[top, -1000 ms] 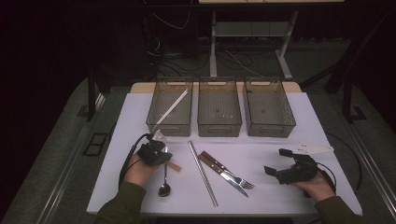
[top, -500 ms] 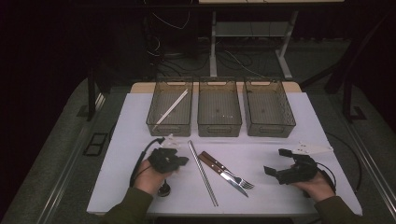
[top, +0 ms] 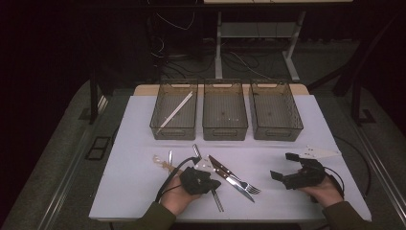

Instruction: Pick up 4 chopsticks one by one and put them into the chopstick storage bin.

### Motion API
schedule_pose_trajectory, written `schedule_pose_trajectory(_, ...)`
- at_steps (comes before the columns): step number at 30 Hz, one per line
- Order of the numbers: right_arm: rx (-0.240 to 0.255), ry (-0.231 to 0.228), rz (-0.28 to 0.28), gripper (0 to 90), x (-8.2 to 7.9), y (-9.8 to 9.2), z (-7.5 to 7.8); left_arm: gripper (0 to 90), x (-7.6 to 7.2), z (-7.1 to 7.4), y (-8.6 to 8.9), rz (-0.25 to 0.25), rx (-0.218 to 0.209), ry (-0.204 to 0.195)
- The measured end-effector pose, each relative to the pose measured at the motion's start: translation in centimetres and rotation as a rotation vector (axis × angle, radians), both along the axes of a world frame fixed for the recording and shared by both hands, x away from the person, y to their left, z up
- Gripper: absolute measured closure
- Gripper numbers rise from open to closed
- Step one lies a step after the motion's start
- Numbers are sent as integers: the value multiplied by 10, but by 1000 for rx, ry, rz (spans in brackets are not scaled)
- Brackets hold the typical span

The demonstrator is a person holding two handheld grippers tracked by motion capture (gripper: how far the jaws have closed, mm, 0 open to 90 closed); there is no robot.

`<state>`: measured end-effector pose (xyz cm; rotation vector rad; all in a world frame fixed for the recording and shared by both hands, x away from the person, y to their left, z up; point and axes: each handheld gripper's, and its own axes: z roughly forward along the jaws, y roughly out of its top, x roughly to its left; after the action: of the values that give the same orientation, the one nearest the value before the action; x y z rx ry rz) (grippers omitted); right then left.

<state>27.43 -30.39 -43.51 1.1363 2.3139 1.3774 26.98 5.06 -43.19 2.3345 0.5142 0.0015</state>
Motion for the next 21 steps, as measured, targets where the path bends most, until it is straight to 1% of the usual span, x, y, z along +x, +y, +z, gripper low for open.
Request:
schedule_pose_trajectory(2,0,0,0,8,0,0,0,897,-3,-3,-6,3,-7,12)
schedule_pose_trajectory(3,0,0,0,8,0,0,0,897,-2,-4,-8,-23,12,-2)
schedule_pose_trajectory(4,0,0,1,8,0,0,0,897,-2,-5,-9,-35,28,4)
schedule_pose_trajectory(5,0,0,1,9,0,0,0,897,-3,-7,-11,-23,22,17)
schedule_pose_trajectory(6,0,0,1,8,0,0,0,897,-2,-8,-11,-28,32,10)
schedule_pose_trajectory(7,0,0,1,9,0,0,0,897,-3,-9,-11,-28,41,19)
schedule_pose_trajectory(8,0,0,1,8,0,0,0,897,-2,-10,-11,-32,48,19)
schedule_pose_trajectory(9,0,-1,1,8,0,0,0,897,-2,-10,-10,-31,44,23)
schedule_pose_trajectory(11,0,-2,0,8,0,0,0,897,-2,-9,-8,-39,54,31)
schedule_pose_trajectory(12,0,-2,1,8,0,-1,0,897,0,-9,-6,-50,63,27)
schedule_pose_trajectory(14,0,-2,0,8,0,-1,0,897,0,-9,-4,-44,64,36)
schedule_pose_trajectory(15,1,-2,0,8,0,-1,0,897,1,-8,-1,-60,82,33)
schedule_pose_trajectory(16,0,-4,0,9,0,-1,0,897,1,-8,0,-51,75,39)
schedule_pose_trajectory(17,-1,-6,0,9,0,-1,0,897,-1,-9,0,-23,56,52)
schedule_pose_trajectory(19,0,-5,-1,8,0,-1,0,897,1,-8,4,-40,73,48)
schedule_pose_trajectory(20,0,-8,-1,9,1,-1,0,897,1,-8,6,-30,69,59)
schedule_pose_trajectory(21,0,-10,0,9,1,-1,0,897,2,-7,8,-32,74,61)
